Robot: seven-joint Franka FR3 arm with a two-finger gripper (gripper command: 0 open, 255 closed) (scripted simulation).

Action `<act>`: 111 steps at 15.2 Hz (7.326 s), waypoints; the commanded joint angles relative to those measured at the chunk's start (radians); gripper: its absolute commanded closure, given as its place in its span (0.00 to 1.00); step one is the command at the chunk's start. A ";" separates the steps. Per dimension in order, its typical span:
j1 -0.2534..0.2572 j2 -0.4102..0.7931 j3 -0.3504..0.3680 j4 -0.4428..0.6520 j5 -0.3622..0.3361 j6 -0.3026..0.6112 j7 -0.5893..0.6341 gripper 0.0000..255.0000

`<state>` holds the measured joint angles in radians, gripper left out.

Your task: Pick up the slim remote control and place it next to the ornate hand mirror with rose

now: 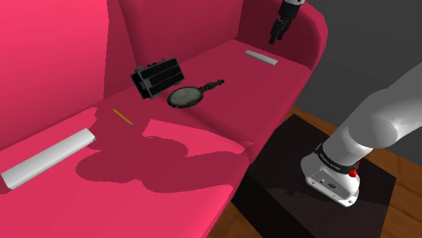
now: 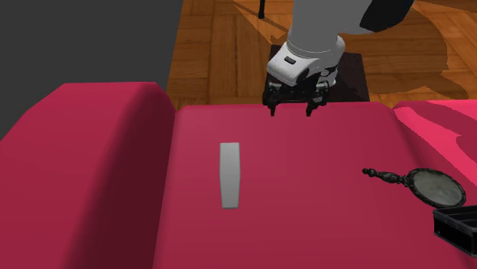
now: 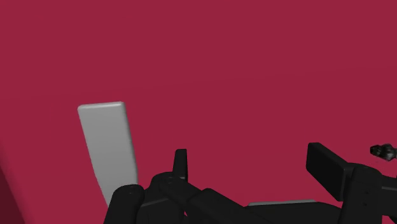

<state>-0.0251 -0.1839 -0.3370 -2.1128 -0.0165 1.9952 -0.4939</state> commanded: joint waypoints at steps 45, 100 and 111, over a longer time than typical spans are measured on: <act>-0.165 0.749 -0.033 0.577 0.235 0.073 -0.305 1.00; 0.254 -0.470 0.364 -0.572 0.025 0.040 0.552 1.00; 0.267 -0.416 0.386 -0.677 0.040 0.199 0.574 1.00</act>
<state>0.2411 -0.6068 0.0467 -2.7781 0.0218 2.1744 0.0784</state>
